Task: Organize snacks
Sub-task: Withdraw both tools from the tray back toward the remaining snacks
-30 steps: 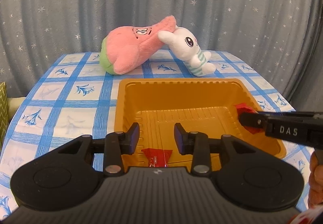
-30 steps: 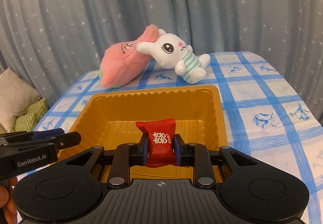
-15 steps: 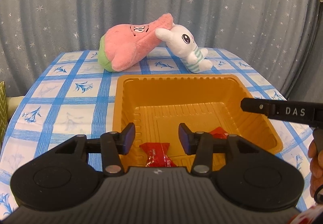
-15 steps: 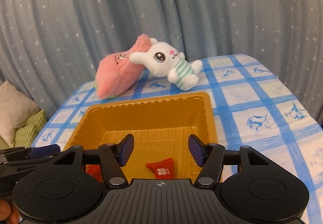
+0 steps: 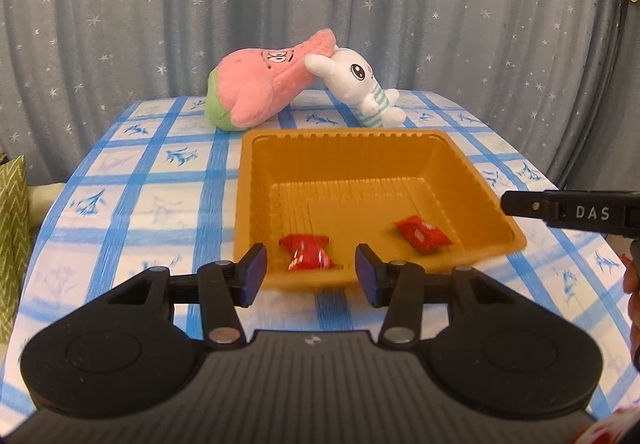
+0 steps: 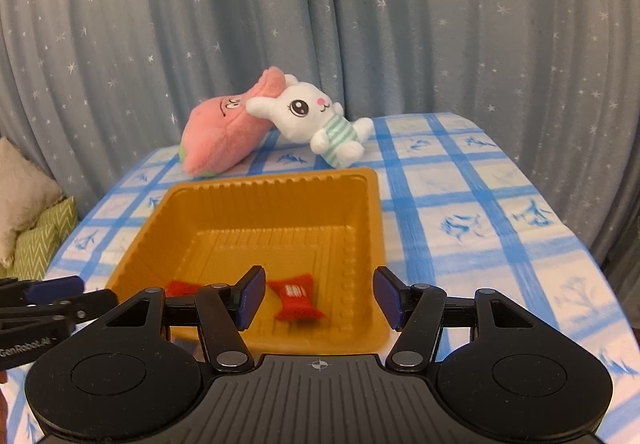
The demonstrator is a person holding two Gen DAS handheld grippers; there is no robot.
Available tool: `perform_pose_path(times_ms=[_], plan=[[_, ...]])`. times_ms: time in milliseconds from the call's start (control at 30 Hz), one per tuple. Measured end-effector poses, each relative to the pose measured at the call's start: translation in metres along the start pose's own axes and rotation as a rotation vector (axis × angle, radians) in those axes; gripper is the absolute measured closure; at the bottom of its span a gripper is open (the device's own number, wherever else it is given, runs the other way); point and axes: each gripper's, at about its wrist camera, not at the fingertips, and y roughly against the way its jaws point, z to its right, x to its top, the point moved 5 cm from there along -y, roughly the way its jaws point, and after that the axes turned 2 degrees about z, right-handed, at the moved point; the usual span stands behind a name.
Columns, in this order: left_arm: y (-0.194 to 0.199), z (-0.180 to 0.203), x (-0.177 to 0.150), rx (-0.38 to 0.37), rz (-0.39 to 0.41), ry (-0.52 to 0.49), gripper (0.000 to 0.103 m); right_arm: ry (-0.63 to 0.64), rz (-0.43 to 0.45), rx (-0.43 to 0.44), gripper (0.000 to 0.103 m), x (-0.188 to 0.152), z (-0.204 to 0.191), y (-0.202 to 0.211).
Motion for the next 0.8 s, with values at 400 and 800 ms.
perform_pose_path(times_ms=[400,800], plan=[[0.056,-0.002,-0.037,0.008,0.005,0.038,0.057,-0.018,-0.046,-0.02,0.043,-0.041,0.001,0.046],[0.089,-0.01,-0.082,0.034,-0.035,0.064,0.055,-0.048,-0.082,-0.015,0.043,-0.081,-0.006,0.078]])
